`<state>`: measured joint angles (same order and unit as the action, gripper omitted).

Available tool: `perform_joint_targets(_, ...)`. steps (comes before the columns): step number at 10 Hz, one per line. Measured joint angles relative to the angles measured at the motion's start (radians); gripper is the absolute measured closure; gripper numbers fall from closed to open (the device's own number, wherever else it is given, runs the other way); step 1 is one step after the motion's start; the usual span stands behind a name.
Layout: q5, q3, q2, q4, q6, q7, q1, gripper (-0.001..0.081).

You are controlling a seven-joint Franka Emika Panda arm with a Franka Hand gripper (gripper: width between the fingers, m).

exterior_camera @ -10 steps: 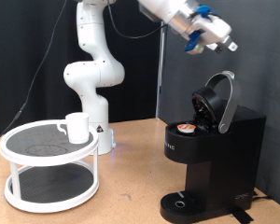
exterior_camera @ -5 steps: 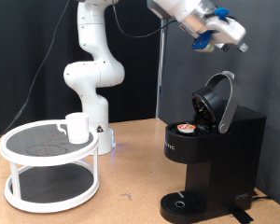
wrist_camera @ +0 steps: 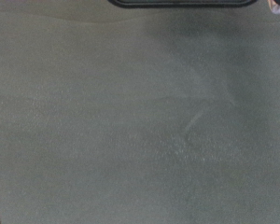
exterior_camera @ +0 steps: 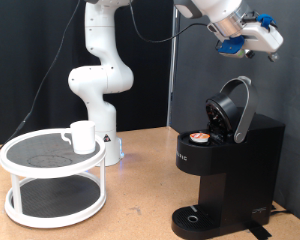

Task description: Make a cup of coffee with the keurig machine

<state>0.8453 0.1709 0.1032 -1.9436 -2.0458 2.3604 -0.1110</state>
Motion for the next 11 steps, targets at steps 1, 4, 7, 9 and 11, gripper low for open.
perform_joint_targets(1,-0.019,0.000,-0.001,-0.001,0.000,0.003,0.000,0.0072)
perform_joint_targets(4,-0.076,0.000,-0.007,-0.016,0.000,0.022,0.000,0.0072)
perform_joint_targets(7,-0.080,0.001,-0.018,-0.039,-0.014,0.022,0.000,0.0330)
perform_joint_targets(9,-0.080,0.006,-0.024,-0.051,-0.026,0.021,0.000,0.0649)
perform_joint_targets(11,-0.080,0.012,-0.026,-0.063,-0.038,0.021,0.000,0.0778)
